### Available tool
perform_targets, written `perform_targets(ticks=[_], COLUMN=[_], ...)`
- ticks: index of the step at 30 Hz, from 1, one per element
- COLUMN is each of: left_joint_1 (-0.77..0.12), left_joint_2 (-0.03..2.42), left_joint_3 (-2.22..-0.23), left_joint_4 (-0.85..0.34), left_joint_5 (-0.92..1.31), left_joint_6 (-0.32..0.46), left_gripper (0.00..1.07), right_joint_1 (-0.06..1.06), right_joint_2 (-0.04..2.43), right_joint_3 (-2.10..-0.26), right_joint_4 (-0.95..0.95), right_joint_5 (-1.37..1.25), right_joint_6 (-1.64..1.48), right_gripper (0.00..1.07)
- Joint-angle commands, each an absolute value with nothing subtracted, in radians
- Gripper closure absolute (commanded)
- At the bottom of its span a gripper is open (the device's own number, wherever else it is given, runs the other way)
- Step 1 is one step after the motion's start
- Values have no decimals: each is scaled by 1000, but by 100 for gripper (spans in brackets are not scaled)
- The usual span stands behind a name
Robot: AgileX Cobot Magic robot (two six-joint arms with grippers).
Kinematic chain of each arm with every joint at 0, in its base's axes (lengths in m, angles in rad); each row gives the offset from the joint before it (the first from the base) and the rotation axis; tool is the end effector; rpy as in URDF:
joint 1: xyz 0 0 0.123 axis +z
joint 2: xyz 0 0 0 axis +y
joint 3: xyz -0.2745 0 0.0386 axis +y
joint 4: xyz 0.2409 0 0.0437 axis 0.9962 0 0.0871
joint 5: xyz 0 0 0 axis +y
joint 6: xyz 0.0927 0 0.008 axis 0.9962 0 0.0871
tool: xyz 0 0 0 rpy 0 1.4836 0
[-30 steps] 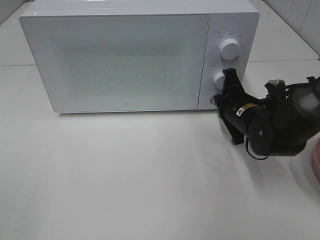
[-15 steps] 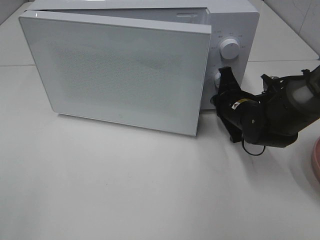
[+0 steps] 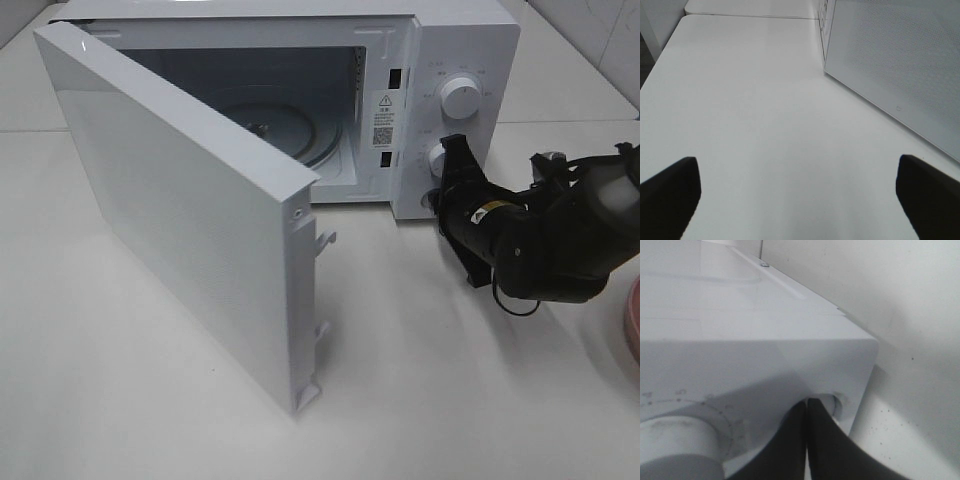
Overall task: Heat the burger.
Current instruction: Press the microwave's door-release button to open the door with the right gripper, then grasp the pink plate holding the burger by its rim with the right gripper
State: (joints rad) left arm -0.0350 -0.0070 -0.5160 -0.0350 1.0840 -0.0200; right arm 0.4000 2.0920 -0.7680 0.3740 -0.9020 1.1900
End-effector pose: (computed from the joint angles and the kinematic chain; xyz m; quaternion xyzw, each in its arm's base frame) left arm -0.0053 -0.0027 0.2754 0.0075 0.8531 -0.0318 0.5206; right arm 0.3369 0.1135 0.0866 0.4729 0.6705 0.3699 0.4359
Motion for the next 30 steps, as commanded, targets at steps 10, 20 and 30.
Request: perform_targets(ticks=[10, 20, 30], left_joint_1=[-32, -32, -32], left_joint_2=[-19, -19, -19], left_joint_3=[-515, -515, -515], left_joint_4=[-40, -40, -40], left_joint_5=[1067, 1067, 1067], left_joint_6=[-20, -20, -20], left_gripper=[9, 9, 9], right_joint_1=[360, 360, 358], right_joint_2=[1984, 1845, 1696], right_joint_3=[-670, -583, -583], right_joint_4=[250, 169, 180], right_joint_5=[-914, -611, -372], right_joint_6=[1276, 1185, 910], right_gripper=[107, 107, 107])
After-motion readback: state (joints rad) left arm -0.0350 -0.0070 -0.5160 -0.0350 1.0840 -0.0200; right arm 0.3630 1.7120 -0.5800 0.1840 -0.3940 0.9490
